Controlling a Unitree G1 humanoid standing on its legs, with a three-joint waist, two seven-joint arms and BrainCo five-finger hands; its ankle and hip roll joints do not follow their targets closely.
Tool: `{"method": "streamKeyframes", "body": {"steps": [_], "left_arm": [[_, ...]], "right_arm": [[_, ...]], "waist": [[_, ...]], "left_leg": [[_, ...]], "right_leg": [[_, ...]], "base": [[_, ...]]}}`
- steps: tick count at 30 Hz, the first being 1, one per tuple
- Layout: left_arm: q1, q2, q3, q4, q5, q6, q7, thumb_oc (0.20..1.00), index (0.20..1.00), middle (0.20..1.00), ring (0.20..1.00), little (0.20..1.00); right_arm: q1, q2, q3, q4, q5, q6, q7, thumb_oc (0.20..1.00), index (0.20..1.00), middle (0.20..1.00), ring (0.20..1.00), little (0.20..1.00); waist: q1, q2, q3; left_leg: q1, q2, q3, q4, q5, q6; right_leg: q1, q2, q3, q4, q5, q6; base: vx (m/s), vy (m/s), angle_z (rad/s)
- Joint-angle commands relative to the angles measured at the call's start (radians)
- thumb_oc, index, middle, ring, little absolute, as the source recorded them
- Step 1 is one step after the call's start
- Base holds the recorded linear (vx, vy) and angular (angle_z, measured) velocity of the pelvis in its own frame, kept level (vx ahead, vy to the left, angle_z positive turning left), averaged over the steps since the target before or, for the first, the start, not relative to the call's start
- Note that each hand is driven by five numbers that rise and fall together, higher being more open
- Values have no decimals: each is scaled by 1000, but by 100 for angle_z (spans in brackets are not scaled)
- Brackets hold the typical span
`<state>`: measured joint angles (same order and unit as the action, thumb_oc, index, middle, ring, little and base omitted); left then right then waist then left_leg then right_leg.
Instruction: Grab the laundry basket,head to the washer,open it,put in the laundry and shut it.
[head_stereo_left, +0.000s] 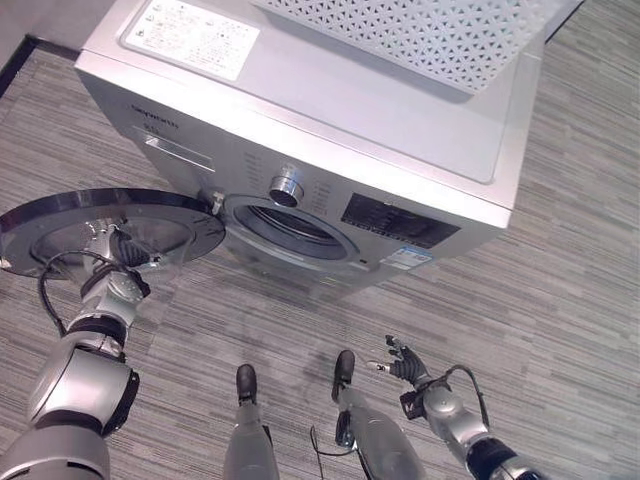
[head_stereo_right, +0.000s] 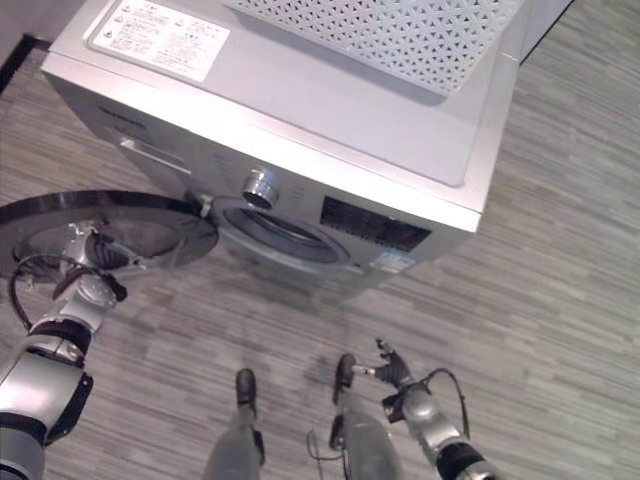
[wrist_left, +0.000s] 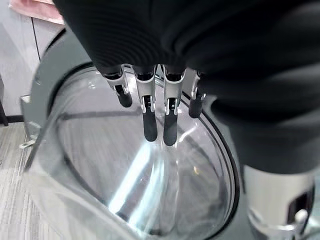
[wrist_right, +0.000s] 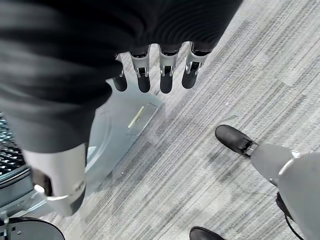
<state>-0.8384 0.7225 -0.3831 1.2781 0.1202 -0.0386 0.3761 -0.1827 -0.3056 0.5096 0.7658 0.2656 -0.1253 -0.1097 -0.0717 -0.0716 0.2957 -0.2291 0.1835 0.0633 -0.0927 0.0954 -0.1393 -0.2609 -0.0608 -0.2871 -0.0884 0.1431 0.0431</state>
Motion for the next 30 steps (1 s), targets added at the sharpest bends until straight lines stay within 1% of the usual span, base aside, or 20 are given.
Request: {"method": "streamKeyframes", "body": {"steps": [1,4,5,7,10,12,13,14,15,17,18,19,20,23,24,25,26,28,29,30], "left_arm": [[-34,51,2,87,-19,8,22,1000,1000,1000,1000,1000],[-10,42,11,67,-35,-4,19,1000,1000,1000,1000,1000],[44,6,49,23,-107,-29,9,1000,1000,1000,1000,1000],[127,-44,81,-47,-148,-46,3,1000,1000,1000,1000,1000],[341,-154,124,-226,-188,-70,-35,1000,1000,1000,1000,1000],[510,-227,119,-351,-156,-79,-72,1000,1000,1000,1000,1000],[581,-259,119,-390,-146,-83,-96,1000,1000,1000,1000,1000],[700,-309,126,-440,-166,-91,-150,1000,1000,1000,1000,1000],[701,-309,126,-440,-166,-91,-151,1000,1000,1000,1000,1000],[784,-370,137,-441,-229,-96,-186,1000,1000,1000,1000,1000],[837,-431,137,-397,-271,-91,-211,1000,1000,1000,1000,1000],[837,-432,136,-395,-271,-92,-211,1000,1000,1000,1000,1000],[866,-475,127,-328,-268,-82,-227,1000,1000,1000,1000,1000],[866,-496,131,-271,-258,-77,-223,1000,1000,1000,1000,1000],[865,-537,122,-176,-229,-69,-214,1000,1000,1000,1000,1000],[861,-546,112,-151,-198,-66,-214,1000,1000,1000,1000,1000],[854,-553,90,-139,-151,-63,-209,1000,1000,1000,1000,1000],[849,-549,52,-150,-97,-56,-209,1000,1000,1000,1000,1000],[849,-549,51,-151,-97,-56,-209,1000,1000,1000,1000,1000],[832,-541,27,-161,-57,-52,-214,1000,1000,1000,1000,1000]], "right_arm": [[21,19,-1,-14,40,-36,-10,1000,1000,1000,1000,1000],[24,20,-7,-1,38,-36,-10,1000,1000,1000,1000,1000],[28,20,-19,29,27,-30,-13,1000,1000,1000,1000,1000],[41,21,-48,57,30,-19,-18,1000,1000,1000,1000,1000],[84,17,-135,104,48,5,-18,1000,1000,1000,1000,1000],[113,3,-203,118,49,19,-12,1000,1000,1000,1000,1000],[126,-9,-244,123,58,27,-13,1000,1000,1000,1000,1000],[150,-23,-301,110,59,35,-11,1000,1000,1000,1000,1000],[151,-23,-301,110,59,35,-11,1000,1000,1000,1000,1000],[155,-34,-368,113,89,37,-18,1000,1000,1000,1000,1000],[160,-39,-434,83,126,27,-35,1000,1000,1000,1000,1000],[161,-40,-435,82,126,28,-36,1000,1000,1000,1000,1000],[162,-43,-480,54,154,18,-52,1000,1000,1000,1000,1000],[169,-47,-512,13,174,12,-66,1000,1000,1000,1000,1000],[186,-44,-576,-80,205,-15,-110,1000,1000,1000,1000,1000],[194,-45,-605,-128,212,-30,-132,1000,1000,1000,1000,1000],[197,-52,-642,-175,210,-41,-160,1000,1000,1000,1000,1000],[204,-71,-688,-256,188,-61,-200,1000,1000,1000,1000,1000],[205,-70,-689,-258,187,-60,-201,1000,1000,1000,1000,1000],[219,-97,-741,-344,150,-74,-234,1000,1000,1000,1000,1000]], "waist": [[6,-47,-23],[11,-40,-25],[18,-28,-29],[21,-17,-39],[33,8,-61],[36,22,-85],[38,30,-95],[38,41,-113],[37,40,-115],[36,52,-132],[31,60,-146],[32,61,-145],[24,63,-159],[21,62,-160],[11,58,-165],[3,58,-168],[-1,60,-168],[-10,69,-165],[-9,67,-168],[-21,73,-152]], "left_leg": [[52,11,27,5,-52,-18],[58,9,31,5,-55,-17],[70,2,36,5,-63,-13],[83,-8,39,5,-67,-8],[120,-23,48,5,-88,4],[151,-41,57,5,-106,16],[175,-48,63,5,-118,24],[212,-63,75,5,-136,37],[209,-64,75,5,-134,37],[241,-81,82,5,-147,54],[277,-99,88,5,-163,72],[280,-99,89,5,-164,72],[306,-118,94,11,-180,89],[320,-128,99,19,-191,98],[328,-148,96,48,-218,117],[333,-157,97,56,-228,125],[340,-167,97,64,-240,137],[356,-174,80,66,-251,153],[351,-176,81,65,-247,153],[363,-182,46,74,-254,175]], "right_leg": [[16,-78,74,1,-41,114],[22,-81,73,1,-42,115],[31,-86,74,1,-46,114],[40,-93,74,1,-46,115],[74,-106,75,1,-53,115],[98,-117,80,1,-56,117],[117,-120,83,1,-60,118],[141,-125,93,1,-64,119],[138,-127,93,1,-62,119],[158,-134,105,5,-62,122],[175,-146,122,18,-63,126],[177,-146,123,18,-63,126],[184,-158,138,41,-67,131],[190,-167,147,55,-71,135],[187,-186,156,87,-75,146],[180,-194,161,110,-77,153],[166,-205,168,154,-86,159],[147,-203,180,249,-116,160],[141,-204,181,248,-113,159],[101,-183,217,390,-122,154]], "base": [[12,31,2],[16,22,1],[33,45,2],[44,74,2],[79,96,1],[124,126,-3],[189,174,-16],[143,127,-27],[141,135,-35],[116,140,-26],[108,138,-17],[144,177,-29],[66,85,-32],[58,102,-23],[47,138,-16],[47,204,-4],[22,162,-3],[23,124,-10],[24,131,1],[3,81,9]]}}
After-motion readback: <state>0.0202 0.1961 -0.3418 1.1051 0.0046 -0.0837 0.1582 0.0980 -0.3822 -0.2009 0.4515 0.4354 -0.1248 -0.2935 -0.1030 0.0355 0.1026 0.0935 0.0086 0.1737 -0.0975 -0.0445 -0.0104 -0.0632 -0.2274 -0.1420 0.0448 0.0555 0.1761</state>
